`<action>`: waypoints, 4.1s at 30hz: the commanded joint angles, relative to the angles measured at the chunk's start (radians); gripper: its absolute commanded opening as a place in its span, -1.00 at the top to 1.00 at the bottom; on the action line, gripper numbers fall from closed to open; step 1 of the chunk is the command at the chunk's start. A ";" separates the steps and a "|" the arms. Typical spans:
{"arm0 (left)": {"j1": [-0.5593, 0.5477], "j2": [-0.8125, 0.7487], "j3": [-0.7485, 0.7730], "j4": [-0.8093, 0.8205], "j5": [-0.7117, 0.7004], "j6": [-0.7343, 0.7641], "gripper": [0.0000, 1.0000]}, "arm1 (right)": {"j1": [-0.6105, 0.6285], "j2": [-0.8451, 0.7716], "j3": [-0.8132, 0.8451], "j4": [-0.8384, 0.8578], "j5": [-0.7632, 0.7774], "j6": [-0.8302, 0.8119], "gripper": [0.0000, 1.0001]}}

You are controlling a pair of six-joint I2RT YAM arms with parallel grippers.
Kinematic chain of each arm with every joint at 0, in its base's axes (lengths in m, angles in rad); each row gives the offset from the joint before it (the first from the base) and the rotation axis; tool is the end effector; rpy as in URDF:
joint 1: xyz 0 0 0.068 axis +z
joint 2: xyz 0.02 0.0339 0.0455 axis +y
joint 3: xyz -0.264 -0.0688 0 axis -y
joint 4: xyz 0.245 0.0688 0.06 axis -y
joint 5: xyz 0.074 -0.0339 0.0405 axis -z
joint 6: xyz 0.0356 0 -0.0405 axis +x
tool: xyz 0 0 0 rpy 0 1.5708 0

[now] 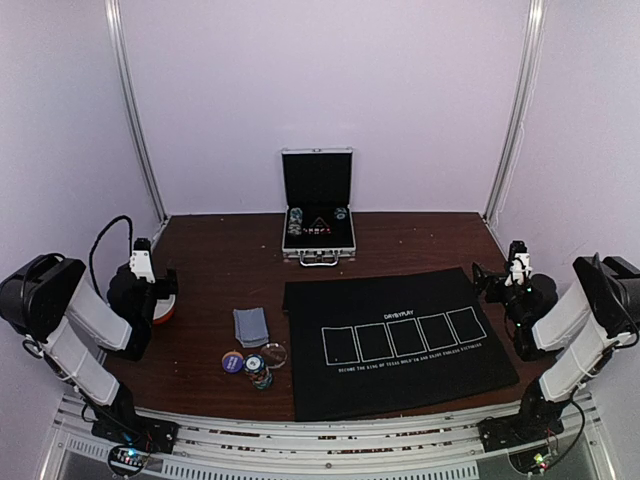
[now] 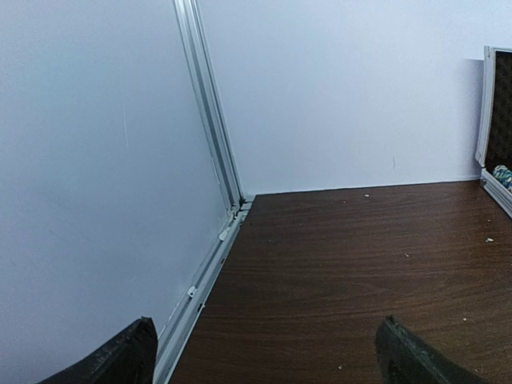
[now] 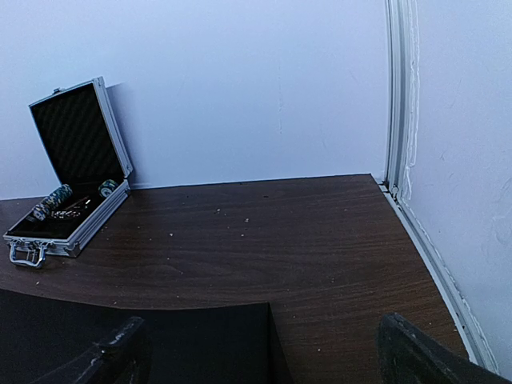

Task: Distribute texas hold em gaming equipment
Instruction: Move the small blind button and big blind button to the center of the board.

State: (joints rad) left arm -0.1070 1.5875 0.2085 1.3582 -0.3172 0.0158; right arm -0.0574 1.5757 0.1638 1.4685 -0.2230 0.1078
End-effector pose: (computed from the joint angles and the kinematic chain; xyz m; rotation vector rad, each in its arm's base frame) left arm 0.2376 -0.0144 0.1462 -0.1495 1.5865 0.1812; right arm 0.2279 -0.0052 0.1512 -0.0537 1.5183 0.2091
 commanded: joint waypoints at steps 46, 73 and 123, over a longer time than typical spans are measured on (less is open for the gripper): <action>-0.462 -0.306 0.767 -2.145 0.142 -0.522 -0.85 | 0.392 -0.369 0.839 -1.428 0.027 0.182 -1.00; -0.727 -0.072 0.562 -2.002 0.212 -0.553 -0.90 | 0.424 -0.369 0.797 -1.466 0.056 0.157 -1.00; -0.583 -0.110 0.568 -1.999 0.210 -0.675 -0.14 | 0.424 -0.363 0.795 -1.455 0.048 0.170 -1.00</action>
State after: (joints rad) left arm -0.6983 1.5024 0.7666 -0.6476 -0.1165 -0.6460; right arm 0.3599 1.2186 0.9691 0.0086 -0.1791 0.2691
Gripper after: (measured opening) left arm 0.586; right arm 0.999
